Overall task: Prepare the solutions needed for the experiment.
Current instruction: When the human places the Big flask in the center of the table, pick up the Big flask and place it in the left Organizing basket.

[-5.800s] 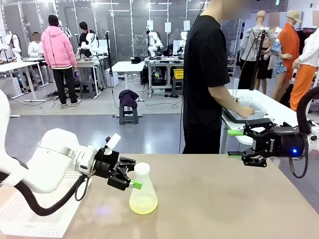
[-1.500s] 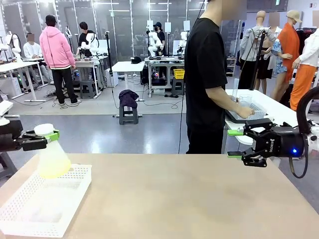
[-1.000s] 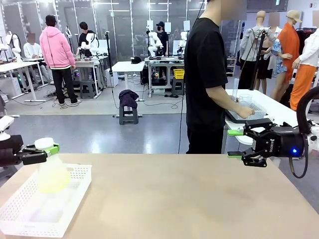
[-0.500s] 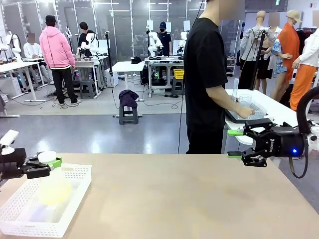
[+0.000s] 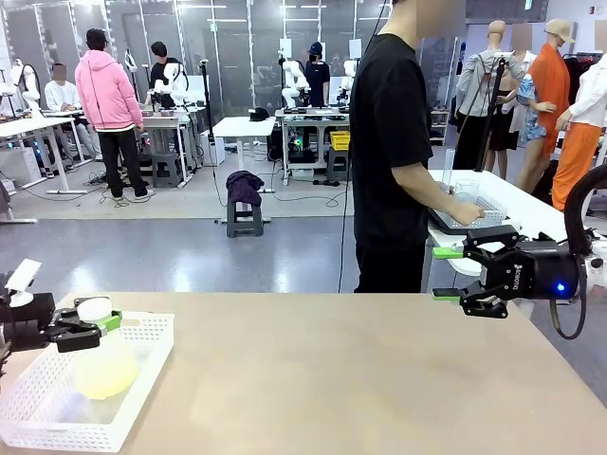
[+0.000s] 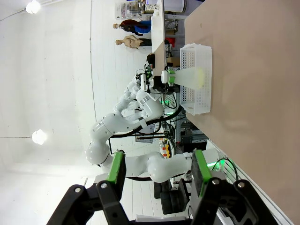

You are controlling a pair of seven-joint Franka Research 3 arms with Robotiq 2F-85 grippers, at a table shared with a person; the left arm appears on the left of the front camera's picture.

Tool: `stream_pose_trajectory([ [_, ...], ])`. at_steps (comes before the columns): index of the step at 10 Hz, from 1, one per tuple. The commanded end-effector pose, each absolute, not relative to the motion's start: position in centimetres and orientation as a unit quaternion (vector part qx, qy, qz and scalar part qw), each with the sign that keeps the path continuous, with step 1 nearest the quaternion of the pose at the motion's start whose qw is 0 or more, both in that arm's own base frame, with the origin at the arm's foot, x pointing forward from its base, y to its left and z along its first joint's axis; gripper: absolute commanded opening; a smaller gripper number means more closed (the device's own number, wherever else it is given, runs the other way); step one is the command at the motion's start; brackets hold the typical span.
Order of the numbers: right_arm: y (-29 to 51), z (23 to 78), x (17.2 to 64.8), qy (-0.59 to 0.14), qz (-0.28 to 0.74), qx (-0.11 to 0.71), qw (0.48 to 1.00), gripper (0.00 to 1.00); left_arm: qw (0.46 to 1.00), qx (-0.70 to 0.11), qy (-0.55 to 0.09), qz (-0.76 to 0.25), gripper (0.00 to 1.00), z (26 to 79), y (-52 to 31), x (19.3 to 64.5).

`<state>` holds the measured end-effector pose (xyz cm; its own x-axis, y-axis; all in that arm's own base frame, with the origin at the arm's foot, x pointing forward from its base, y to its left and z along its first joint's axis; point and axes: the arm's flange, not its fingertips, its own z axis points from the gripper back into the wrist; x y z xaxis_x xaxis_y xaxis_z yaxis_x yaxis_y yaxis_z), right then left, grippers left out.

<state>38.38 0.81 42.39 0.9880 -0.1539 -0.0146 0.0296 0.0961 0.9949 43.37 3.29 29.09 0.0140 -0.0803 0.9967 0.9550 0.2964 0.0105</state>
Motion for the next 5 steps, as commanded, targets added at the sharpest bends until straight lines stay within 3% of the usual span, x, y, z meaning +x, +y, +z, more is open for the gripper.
stream_pose_trajectory([
  [1, 0.8, 42.5, 38.3, -0.047, -0.061, 0.672, 0.737, 0.72, 0.571, -0.391, -0.574, -0.439, 0.00, 28.7, 3.1, 43.7],
  [5, 0.8, 42.5, 38.3, -0.047, -0.061, 0.672, 0.737, 0.72, 0.574, -0.393, -0.570, -0.437, 0.00, 27.7, 3.0, 43.4],
])
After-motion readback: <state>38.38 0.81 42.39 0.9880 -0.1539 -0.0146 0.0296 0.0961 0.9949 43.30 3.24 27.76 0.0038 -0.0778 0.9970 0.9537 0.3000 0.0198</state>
